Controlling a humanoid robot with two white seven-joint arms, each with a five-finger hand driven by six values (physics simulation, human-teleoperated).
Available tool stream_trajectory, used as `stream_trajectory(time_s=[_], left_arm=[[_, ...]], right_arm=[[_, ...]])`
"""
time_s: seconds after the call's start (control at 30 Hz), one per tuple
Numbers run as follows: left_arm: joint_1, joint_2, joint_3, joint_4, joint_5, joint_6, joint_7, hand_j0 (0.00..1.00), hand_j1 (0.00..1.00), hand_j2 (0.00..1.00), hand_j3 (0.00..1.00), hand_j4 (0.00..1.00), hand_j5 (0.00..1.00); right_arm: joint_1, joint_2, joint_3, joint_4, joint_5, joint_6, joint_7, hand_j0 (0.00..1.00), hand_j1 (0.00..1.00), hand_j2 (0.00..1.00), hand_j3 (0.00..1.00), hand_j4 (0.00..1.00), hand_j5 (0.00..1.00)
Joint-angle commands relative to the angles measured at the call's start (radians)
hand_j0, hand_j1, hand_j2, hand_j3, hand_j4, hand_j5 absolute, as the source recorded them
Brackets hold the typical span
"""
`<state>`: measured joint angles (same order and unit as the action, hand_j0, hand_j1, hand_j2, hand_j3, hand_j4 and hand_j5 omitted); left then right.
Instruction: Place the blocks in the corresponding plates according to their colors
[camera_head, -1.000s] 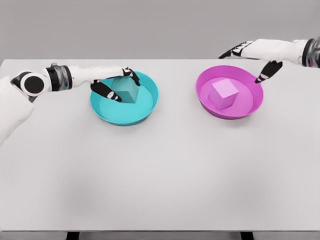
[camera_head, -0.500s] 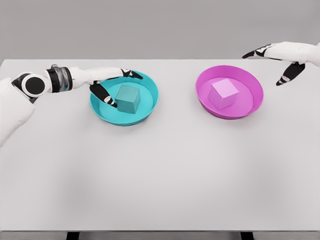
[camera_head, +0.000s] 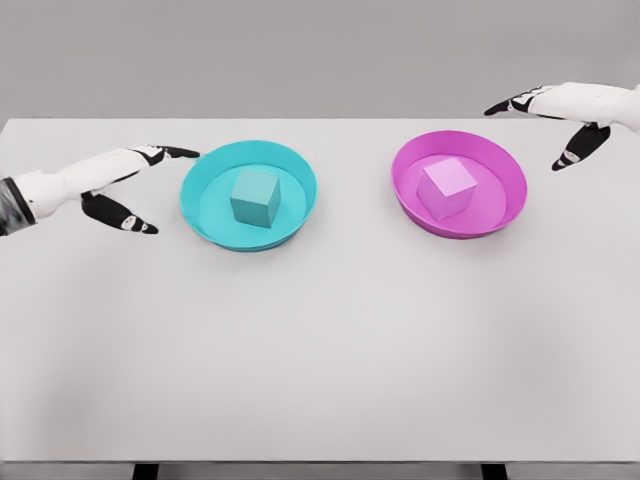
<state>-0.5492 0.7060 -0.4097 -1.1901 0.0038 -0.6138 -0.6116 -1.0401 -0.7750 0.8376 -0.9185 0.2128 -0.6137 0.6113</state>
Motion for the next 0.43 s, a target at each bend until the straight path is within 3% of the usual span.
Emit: stream_trajectory(time_s=[0.0, 0.03, 0.17, 0.4], left_arm=[[0.0, 0.044, 0.106, -0.02, 0.088, 0.003, 0.001, 1.0, 1.0, 1.0, 1.0, 1.0, 1.0], [0.026, 0.069, 0.108, -0.043, 0.124, 0.003, 0.001, 1.0, 1.0, 1.0, 1.0, 1.0, 1.0], [0.126, 0.112, 0.112, -0.075, 0.13, 0.003, 0.001, 1.0, 1.0, 1.0, 1.0, 1.0, 1.0], [0.161, 0.127, 0.114, -0.074, 0.128, 0.003, 0.001, 1.0, 1.0, 1.0, 1.0, 1.0, 1.0]], right_arm=[[0.0, 0.0, -0.002, 0.0, -0.006, 0.003, 0.0, 1.0, 1.0, 1.0, 1.0, 1.0, 1.0], [0.0, 0.0, -0.002, 0.0, -0.006, 0.003, 0.0, 1.0, 1.0, 1.0, 1.0, 1.0, 1.0], [-0.002, 0.0, -0.002, 0.0, -0.007, 0.003, 0.0, 1.0, 1.0, 1.0, 1.0, 1.0, 1.0], [-0.005, -0.001, -0.002, 0.0, -0.01, 0.003, 0.0, 1.0, 1.0, 1.0, 1.0, 1.0, 1.0]])
